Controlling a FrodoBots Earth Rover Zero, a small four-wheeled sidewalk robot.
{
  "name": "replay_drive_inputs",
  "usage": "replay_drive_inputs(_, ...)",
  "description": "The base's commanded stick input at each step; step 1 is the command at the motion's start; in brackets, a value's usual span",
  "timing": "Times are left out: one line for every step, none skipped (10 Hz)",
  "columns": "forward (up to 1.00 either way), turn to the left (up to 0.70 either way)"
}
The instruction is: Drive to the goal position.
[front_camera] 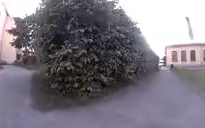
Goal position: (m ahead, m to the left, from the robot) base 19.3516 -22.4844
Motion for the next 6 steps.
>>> replay_drive_inputs(0.85,-0.27)
replay_drive_inputs(0.85,-0.27)
replay_drive_inputs(0.85,-0.27)
replay_drive_inputs(0.85,-0.27)
replay_drive_inputs(0.85,-0.27)
replay_drive_inputs(0.51,-0.34)
